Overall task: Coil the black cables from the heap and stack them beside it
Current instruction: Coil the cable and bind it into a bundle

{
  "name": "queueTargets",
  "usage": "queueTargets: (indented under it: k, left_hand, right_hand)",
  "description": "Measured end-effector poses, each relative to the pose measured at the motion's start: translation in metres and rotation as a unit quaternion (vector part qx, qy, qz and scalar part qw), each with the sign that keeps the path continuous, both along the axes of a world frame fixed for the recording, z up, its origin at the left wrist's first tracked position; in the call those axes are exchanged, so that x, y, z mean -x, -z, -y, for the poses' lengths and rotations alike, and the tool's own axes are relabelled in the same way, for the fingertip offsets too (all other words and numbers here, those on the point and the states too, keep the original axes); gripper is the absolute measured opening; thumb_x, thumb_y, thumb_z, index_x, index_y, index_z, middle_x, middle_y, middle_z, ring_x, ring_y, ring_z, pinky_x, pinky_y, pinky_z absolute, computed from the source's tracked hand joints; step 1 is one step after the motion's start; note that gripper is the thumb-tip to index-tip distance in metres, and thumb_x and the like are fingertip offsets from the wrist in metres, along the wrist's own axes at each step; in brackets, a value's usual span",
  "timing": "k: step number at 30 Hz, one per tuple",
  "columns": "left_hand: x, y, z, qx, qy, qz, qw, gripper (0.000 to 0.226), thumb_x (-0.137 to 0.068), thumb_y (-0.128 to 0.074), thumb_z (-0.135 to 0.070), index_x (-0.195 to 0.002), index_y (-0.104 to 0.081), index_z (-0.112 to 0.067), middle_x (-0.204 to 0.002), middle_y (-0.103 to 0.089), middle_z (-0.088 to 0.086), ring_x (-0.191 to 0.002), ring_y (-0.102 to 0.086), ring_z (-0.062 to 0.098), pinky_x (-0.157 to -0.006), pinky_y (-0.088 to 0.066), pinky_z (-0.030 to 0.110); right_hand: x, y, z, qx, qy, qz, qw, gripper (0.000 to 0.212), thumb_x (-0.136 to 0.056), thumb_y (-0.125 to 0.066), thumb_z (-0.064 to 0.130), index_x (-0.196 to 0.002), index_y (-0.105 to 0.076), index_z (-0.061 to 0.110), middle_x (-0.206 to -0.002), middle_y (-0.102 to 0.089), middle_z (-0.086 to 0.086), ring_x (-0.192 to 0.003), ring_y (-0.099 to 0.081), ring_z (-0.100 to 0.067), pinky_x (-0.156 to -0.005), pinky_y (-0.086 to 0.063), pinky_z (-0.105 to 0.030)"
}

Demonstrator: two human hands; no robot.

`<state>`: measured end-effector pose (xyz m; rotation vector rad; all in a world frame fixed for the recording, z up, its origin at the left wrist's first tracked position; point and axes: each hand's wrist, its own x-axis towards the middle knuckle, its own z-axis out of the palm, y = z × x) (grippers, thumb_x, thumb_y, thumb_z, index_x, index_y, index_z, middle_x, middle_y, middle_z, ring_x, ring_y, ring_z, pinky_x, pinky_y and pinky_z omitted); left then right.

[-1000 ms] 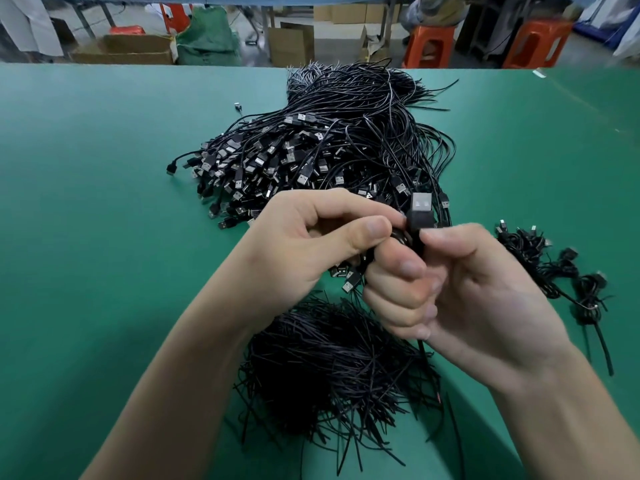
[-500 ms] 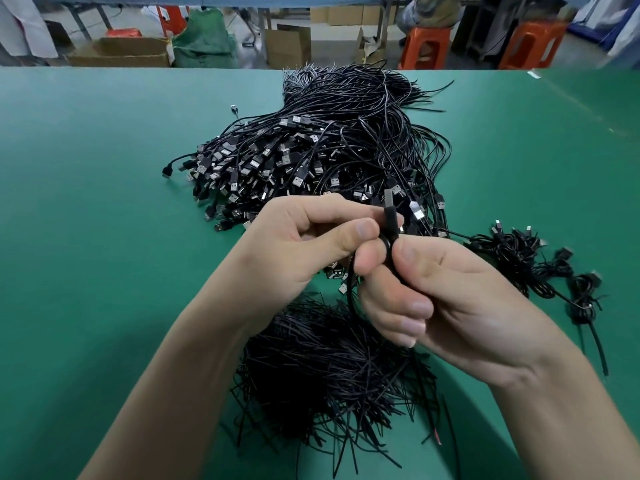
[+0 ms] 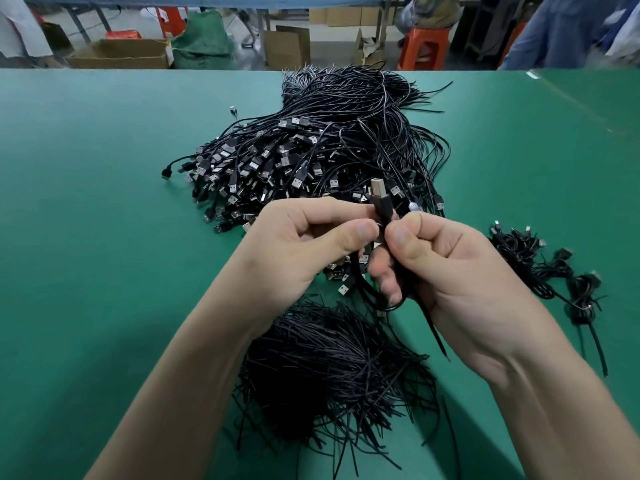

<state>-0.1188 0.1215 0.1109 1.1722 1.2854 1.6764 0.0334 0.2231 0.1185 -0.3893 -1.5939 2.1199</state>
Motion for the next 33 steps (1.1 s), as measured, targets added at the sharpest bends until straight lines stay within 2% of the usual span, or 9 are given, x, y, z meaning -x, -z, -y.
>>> queueTargets:
  k: [6, 11, 13, 16, 19, 23, 27, 29, 33]
  left_hand:
    - [0.001, -0.002, -0.001, 0.021, -0.037, -0.018, 0.999, 0.023, -0.086, -0.071, -0.019, -0.103, -0.078, -0.005, -0.093, -0.079, 0.004, -0.087, -0.073, 0.014, -0.081, -0.057, 0.025]
    - [-0.005, -0.001, -0.002, 0.014, -0.052, -0.001, 0.999, 0.018, -0.088, -0.073, -0.021, -0.100, -0.079, -0.010, -0.093, -0.078, 0.006, -0.086, -0.074, 0.015, -0.078, -0.058, 0.025]
    - [-0.006, -0.001, -0.002, 0.009, -0.058, 0.005, 0.998, 0.018, -0.090, -0.072, -0.022, -0.101, -0.079, -0.009, -0.086, -0.074, 0.006, -0.075, -0.070, 0.017, -0.065, -0.058, 0.026]
    - [-0.006, -0.003, -0.002, 0.003, -0.057, -0.014, 0.998, 0.017, -0.094, -0.069, -0.020, -0.102, -0.076, -0.007, -0.073, -0.067, 0.008, -0.054, -0.063, 0.019, -0.052, -0.052, 0.025]
    - [-0.006, -0.003, -0.001, 0.000, -0.049, 0.004, 0.999, 0.017, -0.094, -0.066, -0.016, -0.103, -0.073, -0.004, -0.070, -0.068, -0.009, -0.054, -0.066, 0.007, -0.052, -0.055, 0.020]
    - [-0.007, 0.000, -0.004, 0.001, -0.058, -0.005, 0.998, 0.021, -0.095, -0.066, -0.018, -0.106, -0.074, -0.002, -0.064, -0.066, -0.005, -0.051, -0.060, 0.008, -0.058, -0.051, 0.019]
    - [-0.015, 0.008, -0.012, 0.002, -0.066, 0.003, 0.998, 0.023, -0.105, -0.057, -0.017, -0.110, -0.074, -0.001, -0.073, -0.073, 0.004, -0.065, -0.070, 0.015, -0.067, -0.057, 0.026]
    - [-0.023, 0.011, -0.016, 0.011, -0.050, -0.011, 0.999, 0.031, -0.109, -0.050, -0.024, -0.109, -0.075, -0.005, -0.092, -0.078, 0.012, -0.086, -0.073, 0.011, -0.077, -0.057, 0.022]
    - [-0.024, 0.008, -0.016, -0.016, 0.035, 0.061, 0.997, 0.034, -0.103, -0.053, -0.042, -0.115, -0.077, -0.020, -0.124, -0.075, 0.004, -0.106, -0.072, 0.011, -0.088, -0.055, 0.021]
  right_hand:
    - [0.003, 0.004, 0.002, 0.031, 0.033, 0.044, 0.998, 0.020, -0.069, -0.076, 0.038, -0.074, -0.079, 0.019, -0.075, -0.071, 0.000, -0.065, -0.062, -0.007, -0.058, -0.054, -0.022]
    - [0.004, 0.006, 0.002, 0.037, 0.022, 0.073, 0.996, 0.041, -0.076, -0.070, 0.047, -0.095, -0.079, 0.012, -0.097, -0.074, -0.010, -0.086, -0.066, -0.016, -0.068, -0.059, -0.032]
    - [0.004, 0.005, 0.004, 0.017, 0.000, 0.080, 0.997, 0.051, -0.085, -0.061, 0.051, -0.103, -0.073, 0.006, -0.104, -0.073, -0.019, -0.090, -0.070, -0.023, -0.067, -0.060, -0.038]
    - [0.004, 0.004, 0.011, -0.016, -0.056, 0.084, 0.995, 0.058, -0.097, -0.040, 0.058, -0.104, -0.057, 0.003, -0.083, -0.072, -0.018, -0.062, -0.066, -0.025, -0.049, -0.052, -0.034]
    - [0.003, 0.007, 0.013, -0.052, -0.065, 0.105, 0.991, 0.067, -0.100, -0.031, 0.064, -0.112, -0.063, 0.007, -0.064, -0.055, -0.001, -0.048, -0.038, -0.012, -0.046, -0.030, -0.025]
    - [0.005, 0.004, 0.015, -0.104, -0.038, 0.119, 0.987, 0.060, -0.101, -0.027, 0.063, -0.077, -0.065, 0.022, -0.059, -0.041, 0.006, -0.052, -0.033, -0.010, -0.047, -0.026, -0.017]
    - [0.009, 0.008, 0.017, -0.208, 0.068, 0.132, 0.967, 0.055, -0.102, -0.029, 0.062, -0.063, -0.044, 0.025, -0.056, -0.039, 0.008, -0.049, -0.031, -0.007, -0.048, -0.027, -0.023]
    - [0.010, 0.009, 0.015, -0.255, 0.110, 0.133, 0.952, 0.053, -0.102, -0.029, 0.057, -0.059, -0.040, 0.026, -0.053, -0.035, 0.010, -0.048, -0.029, -0.006, -0.048, -0.025, -0.024]
    - [0.005, 0.005, 0.012, -0.166, 0.057, 0.106, 0.979, 0.053, -0.100, -0.032, 0.058, -0.057, -0.041, 0.028, -0.051, -0.036, 0.012, -0.045, -0.028, -0.006, -0.044, -0.024, -0.016]
